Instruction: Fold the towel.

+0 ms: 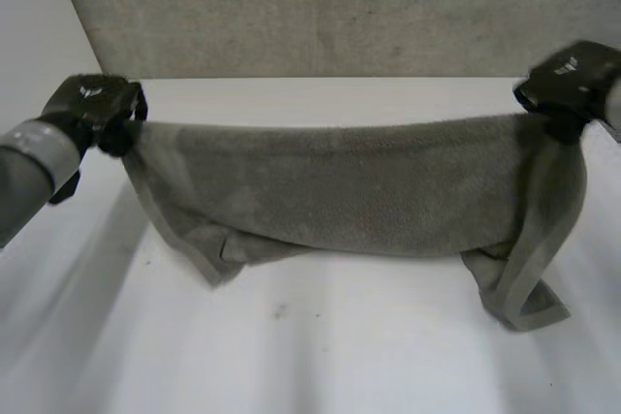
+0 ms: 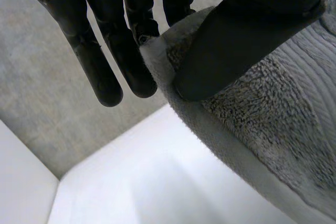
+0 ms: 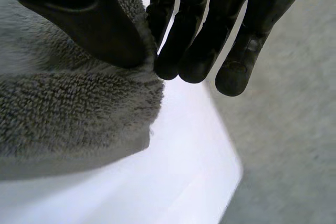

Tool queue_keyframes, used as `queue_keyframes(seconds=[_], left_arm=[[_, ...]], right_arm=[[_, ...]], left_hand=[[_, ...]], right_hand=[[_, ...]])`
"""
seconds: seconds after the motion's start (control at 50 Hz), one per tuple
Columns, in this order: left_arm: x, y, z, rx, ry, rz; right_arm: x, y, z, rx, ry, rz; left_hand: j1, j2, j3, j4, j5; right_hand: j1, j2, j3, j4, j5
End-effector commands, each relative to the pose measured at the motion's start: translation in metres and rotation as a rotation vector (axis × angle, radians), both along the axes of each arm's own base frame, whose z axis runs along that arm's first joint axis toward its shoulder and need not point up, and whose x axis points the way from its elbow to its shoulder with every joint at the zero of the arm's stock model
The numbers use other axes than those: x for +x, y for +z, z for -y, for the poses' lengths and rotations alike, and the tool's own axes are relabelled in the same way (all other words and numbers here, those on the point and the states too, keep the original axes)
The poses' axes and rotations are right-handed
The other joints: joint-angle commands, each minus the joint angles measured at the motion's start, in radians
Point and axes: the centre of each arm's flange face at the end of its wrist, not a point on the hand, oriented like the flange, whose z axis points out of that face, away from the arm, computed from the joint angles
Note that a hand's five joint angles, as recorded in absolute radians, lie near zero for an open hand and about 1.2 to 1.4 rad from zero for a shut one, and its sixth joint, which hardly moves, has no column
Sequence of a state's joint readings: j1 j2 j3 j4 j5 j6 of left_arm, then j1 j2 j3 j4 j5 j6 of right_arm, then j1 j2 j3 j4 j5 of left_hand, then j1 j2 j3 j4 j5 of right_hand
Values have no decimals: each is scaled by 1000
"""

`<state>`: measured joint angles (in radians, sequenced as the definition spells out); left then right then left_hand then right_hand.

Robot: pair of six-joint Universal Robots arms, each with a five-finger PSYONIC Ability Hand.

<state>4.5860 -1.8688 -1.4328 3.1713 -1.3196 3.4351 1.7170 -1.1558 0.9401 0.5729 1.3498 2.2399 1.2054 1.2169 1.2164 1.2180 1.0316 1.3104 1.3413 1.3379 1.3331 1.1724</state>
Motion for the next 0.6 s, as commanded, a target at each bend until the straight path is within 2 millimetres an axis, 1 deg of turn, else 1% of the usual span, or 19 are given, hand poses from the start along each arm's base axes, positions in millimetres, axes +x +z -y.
queue_keyframes(seconds=[0.02, 0.04, 0.08, 0.1, 0.12, 0.14, 0.16, 0.2, 0.26, 0.3, 0.32, 0.36, 0.38, 0.42, 0.44, 0.48, 0.54, 0.58, 0.6], left_arm=[[-32, 80, 34, -279, -48, -70], [-32, 80, 34, -280, -49, -70], [-43, 135, 36, -502, -72, -128], [-43, 136, 36, -503, -72, -128], [-45, 160, 36, -611, -69, -162], [-45, 160, 36, -612, -69, -163], [-43, 180, 36, -698, -50, -205], [-37, 201, 37, -788, -5, -296], [-36, 200, 39, -783, 9, -325], [-36, 182, 44, -715, 17, -331], [-36, 182, 44, -715, 17, -331], [-35, 143, 51, -601, 29, -298], [-35, 143, 52, -600, 29, -297], [-31, 95, 55, -470, 49, -258], [-31, 95, 55, -469, 49, -258], [-25, 47, 52, -341, 55, -223], [-22, 22, 49, -283, 49, -204], [-20, -26, 36, -179, 16, -175], [-20, -26, 36, -179, 16, -175]], right_arm=[[36, 82, 46, -590, -14, 173], [36, 82, 46, -592, -14, 174], [35, 128, 51, -863, -16, 305], [35, 128, 51, -864, -16, 306], [33, 148, 47, -966, -7, 358], [33, 148, 47, -967, -7, 359], [33, 158, 42, -1025, 1, 390], [34, 155, 39, -1003, 3, 391], [36, 146, 38, -948, 5, 379], [41, 116, 35, -770, 15, 338], [41, 116, 35, -769, 15, 338], [45, 77, 29, -545, 24, 279], [45, 77, 29, -544, 24, 279], [46, 34, 23, -337, 35, 226], [46, 34, 23, -336, 35, 226], [47, -5, 18, -183, 49, 190], [49, -23, 14, -125, 66, 181], [51, -59, 5, -27, 100, 169], [51, -59, 5, -27, 100, 169]], left_hand=[[191, 179, 180, 178, 190], [191, 179, 180, 178, 190], [191, 179, 180, 178, 190], [191, 179, 180, 178, 190], [191, 179, 180, 178, 190], [191, 179, 180, 178, 190], [191, 179, 180, 178, 190], [191, 179, 180, 178, 190], [191, 179, 180, 178, 190], [191, 179, 180, 178, 190], [191, 179, 180, 178, 190], [191, 179, 180, 178, 190], [191, 179, 180, 178, 190], [191, 179, 180, 178, 190], [191, 179, 180, 178, 190], [191, 179, 180, 178, 190], [191, 179, 180, 178, 190], [191, 179, 180, 178, 190], [191, 179, 180, 178, 190]], right_hand=[[86, 55, 58, 63, 49], [86, 55, 58, 63, 49], [86, 55, 58, 63, 49], [86, 55, 58, 63, 49], [86, 55, 58, 63, 49], [86, 55, 58, 63, 49], [86, 55, 58, 63, 49], [86, 55, 58, 63, 49], [86, 55, 58, 63, 49], [86, 55, 58, 63, 49], [86, 55, 58, 63, 49], [86, 55, 58, 63, 49], [86, 55, 58, 63, 49], [86, 55, 58, 63, 49], [86, 55, 58, 63, 49], [86, 55, 58, 63, 49], [86, 55, 58, 63, 49], [86, 55, 58, 63, 49], [86, 55, 58, 63, 49]])
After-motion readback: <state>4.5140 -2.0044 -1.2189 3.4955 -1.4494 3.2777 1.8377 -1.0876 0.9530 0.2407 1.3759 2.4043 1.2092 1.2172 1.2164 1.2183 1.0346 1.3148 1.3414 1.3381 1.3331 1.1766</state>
